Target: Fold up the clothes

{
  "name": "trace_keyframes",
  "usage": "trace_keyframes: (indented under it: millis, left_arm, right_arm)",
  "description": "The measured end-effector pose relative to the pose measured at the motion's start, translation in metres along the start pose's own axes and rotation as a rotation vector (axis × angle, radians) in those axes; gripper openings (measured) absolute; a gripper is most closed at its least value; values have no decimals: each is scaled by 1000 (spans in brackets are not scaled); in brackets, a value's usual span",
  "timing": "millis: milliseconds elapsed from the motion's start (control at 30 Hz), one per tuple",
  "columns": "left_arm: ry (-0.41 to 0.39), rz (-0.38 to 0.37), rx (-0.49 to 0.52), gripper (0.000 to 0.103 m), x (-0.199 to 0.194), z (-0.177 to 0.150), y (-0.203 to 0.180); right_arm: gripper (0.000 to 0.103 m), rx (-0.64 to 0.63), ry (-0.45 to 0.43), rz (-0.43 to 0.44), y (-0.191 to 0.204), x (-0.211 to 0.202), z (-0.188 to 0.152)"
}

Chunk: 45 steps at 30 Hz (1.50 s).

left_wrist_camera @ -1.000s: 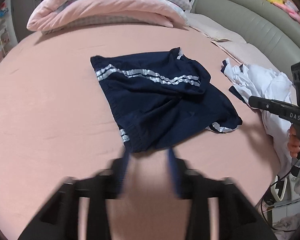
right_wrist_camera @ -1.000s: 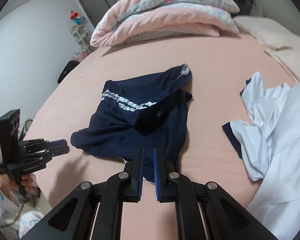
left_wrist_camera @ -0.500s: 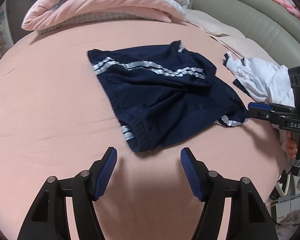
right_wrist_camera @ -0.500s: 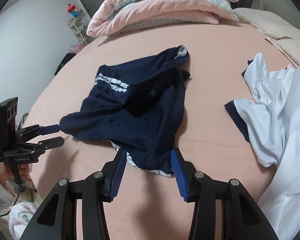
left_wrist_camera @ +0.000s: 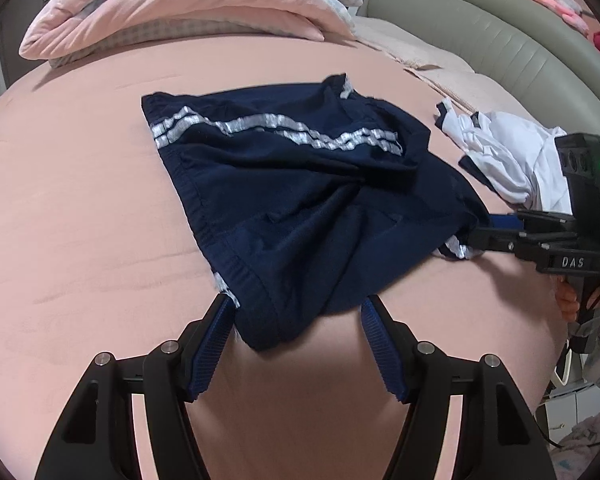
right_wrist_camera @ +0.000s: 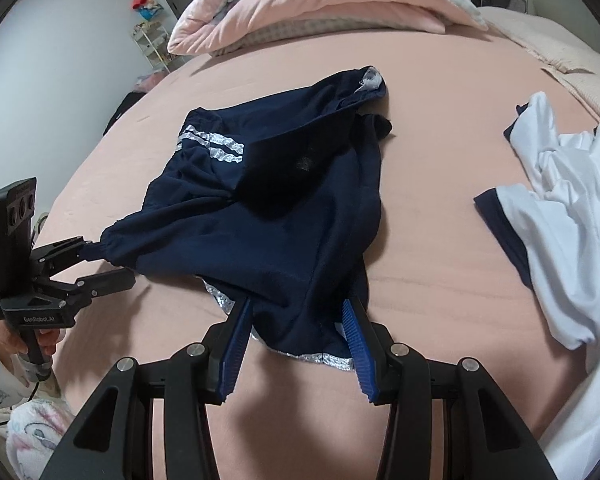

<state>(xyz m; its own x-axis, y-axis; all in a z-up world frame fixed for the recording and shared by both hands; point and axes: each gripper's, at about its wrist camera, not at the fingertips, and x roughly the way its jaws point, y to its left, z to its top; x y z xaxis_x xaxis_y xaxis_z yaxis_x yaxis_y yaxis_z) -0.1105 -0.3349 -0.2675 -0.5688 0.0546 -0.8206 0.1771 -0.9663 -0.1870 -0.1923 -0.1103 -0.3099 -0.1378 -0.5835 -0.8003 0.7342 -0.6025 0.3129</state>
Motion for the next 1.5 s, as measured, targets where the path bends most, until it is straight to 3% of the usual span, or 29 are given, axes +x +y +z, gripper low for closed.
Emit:
trace_keyframes:
  millis: [300,367,667,733,767,867,1133,1300,1500]
  left_arm:
    - [-20,-77,-80,61,8,11,5]
    - [-7,-86,-90,43,12,13,4]
    - [31,-83,-111,15,24,15,-1]
    - [32,-82,-125,13,25,15,-1]
    - [33,-83,-137,11,24,15,-1]
    - [43,-108,-176,8,22,18,2]
    - [-12,-187,-285,7,-8,32,20]
    - [-26,-179,-285,7,-15,47,32]
    - [-25,-145,-234,7,-9,70,37]
  right_arm:
    - [53,-30,6,11,4,7,8]
    - [53,-24,2,20,2,9,11]
    - [53,-77,-7,-4,10,24,22]
    - [34,-75,5,9,10,26,23]
    - [17,-72,17,9,11,27,23]
    - [8,-68,31,19,11,26,25]
    - [7,39,-21,142,2,3,42]
    - [7,134,-74,222,-12,-13,61]
    - [7,108,-58,203,-14,-5,79]
